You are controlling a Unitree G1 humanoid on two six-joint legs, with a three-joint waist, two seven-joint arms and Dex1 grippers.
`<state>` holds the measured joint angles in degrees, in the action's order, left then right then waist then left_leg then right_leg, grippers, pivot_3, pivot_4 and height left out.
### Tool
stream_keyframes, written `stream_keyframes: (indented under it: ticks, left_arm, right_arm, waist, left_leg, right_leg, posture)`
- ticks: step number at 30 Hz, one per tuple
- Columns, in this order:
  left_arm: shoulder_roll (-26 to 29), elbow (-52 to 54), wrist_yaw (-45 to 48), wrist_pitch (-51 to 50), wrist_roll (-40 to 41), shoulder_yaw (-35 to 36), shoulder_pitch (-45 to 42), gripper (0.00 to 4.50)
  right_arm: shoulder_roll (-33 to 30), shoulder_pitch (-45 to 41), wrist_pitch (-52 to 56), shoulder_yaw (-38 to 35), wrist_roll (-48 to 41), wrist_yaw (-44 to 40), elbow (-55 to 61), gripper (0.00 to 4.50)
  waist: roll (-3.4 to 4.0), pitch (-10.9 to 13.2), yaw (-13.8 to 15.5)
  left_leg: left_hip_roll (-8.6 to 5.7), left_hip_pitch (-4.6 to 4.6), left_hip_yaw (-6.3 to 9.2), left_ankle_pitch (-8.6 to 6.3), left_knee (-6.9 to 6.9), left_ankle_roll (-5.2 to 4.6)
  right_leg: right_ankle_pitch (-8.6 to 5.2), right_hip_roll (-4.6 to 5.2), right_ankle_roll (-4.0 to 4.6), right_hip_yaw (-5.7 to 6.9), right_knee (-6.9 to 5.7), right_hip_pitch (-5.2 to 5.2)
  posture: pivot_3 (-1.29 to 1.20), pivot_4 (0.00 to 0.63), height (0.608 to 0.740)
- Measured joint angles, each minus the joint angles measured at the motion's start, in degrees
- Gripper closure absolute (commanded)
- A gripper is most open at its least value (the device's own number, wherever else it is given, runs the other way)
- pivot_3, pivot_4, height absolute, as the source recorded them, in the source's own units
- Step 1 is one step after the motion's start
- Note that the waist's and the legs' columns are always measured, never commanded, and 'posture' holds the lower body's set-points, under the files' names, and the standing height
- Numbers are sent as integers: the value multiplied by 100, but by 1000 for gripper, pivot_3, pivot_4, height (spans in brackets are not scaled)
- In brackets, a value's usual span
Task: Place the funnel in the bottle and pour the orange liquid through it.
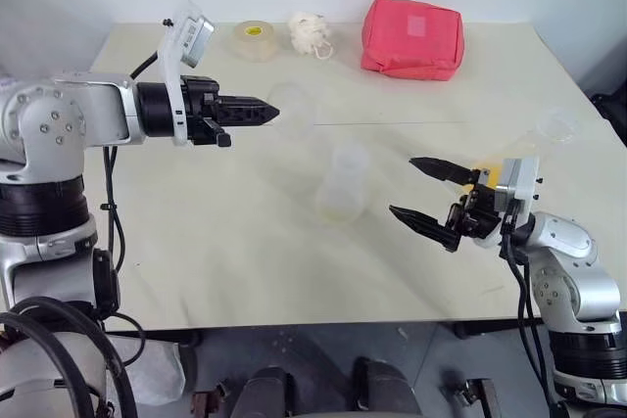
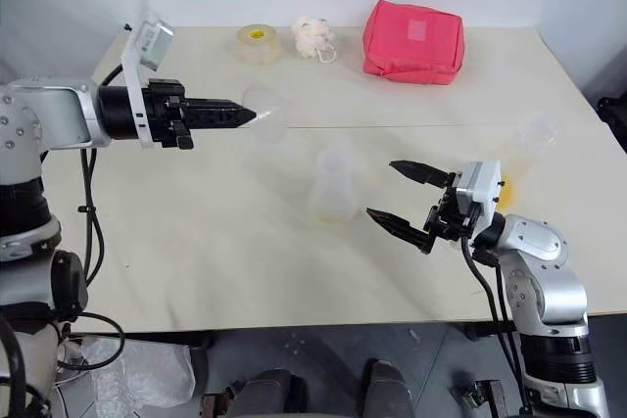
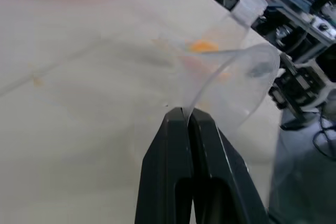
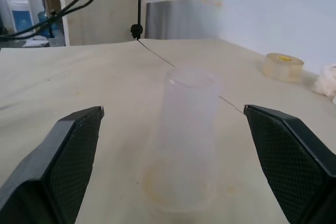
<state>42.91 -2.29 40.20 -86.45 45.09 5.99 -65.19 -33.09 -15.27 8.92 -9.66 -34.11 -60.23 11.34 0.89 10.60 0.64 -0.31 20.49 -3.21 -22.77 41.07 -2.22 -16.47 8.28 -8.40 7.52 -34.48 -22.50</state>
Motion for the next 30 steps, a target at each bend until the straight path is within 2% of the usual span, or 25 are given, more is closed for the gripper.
stream_keyframes:
  ticks: [6, 10, 19, 23, 30]
  left_arm:
    - [229, -772, 365, -572, 290, -312, -771, 4460]
    - [628, -1510, 731, -612, 690, -997, -1181, 4460]
    - [689, -2309, 1363, -609, 1186, -2251, -1832, 4460]
    - [639, -2463, 1720, -608, 1032, -2788, -2044, 4460]
    - [297, -2944, 2416, -580, 282, -3480, -2401, 4460]
  right_arm:
    - [0, 20, 0, 5, 0, 105, 39, 0]
    - [-4, 20, 0, 4, -2, 95, 48, 0]
    - [-27, 20, -8, -1, 7, 100, 37, 0]
    - [-26, 126, -12, -9, 11, 157, 97, 0]
    - [-25, 279, -123, -46, 12, 241, 206, 0]
  waist:
    - [0, 2, -9]
    - [2, 4, -48]
    - [1, 12, -70]
    - [2, 17, -65]
    - [-3, 25, -61]
  left_leg:
    - [0, -1, -1, 0, -2, 0]
    - [-1, -1, 1, 1, -2, 2]
    - [-2, 1, -1, 1, -3, 1]
    - [-3, 2, -4, 1, -2, 1]
    - [-3, 7, -20, 1, -2, 1]
  right_leg:
    - [0, -1, 0, -2, -1, -2]
    - [0, -1, 0, -3, -6, -4]
    - [0, -1, 0, -6, -8, -7]
    - [0, -1, 0, -7, -8, -7]
    - [0, -3, 0, -9, -8, -14]
  posture:
    - [0, 150, 740]
    - [0, 150, 740]
    - [0, 150, 740]
    - [0, 150, 740]
    - [0, 150, 740]
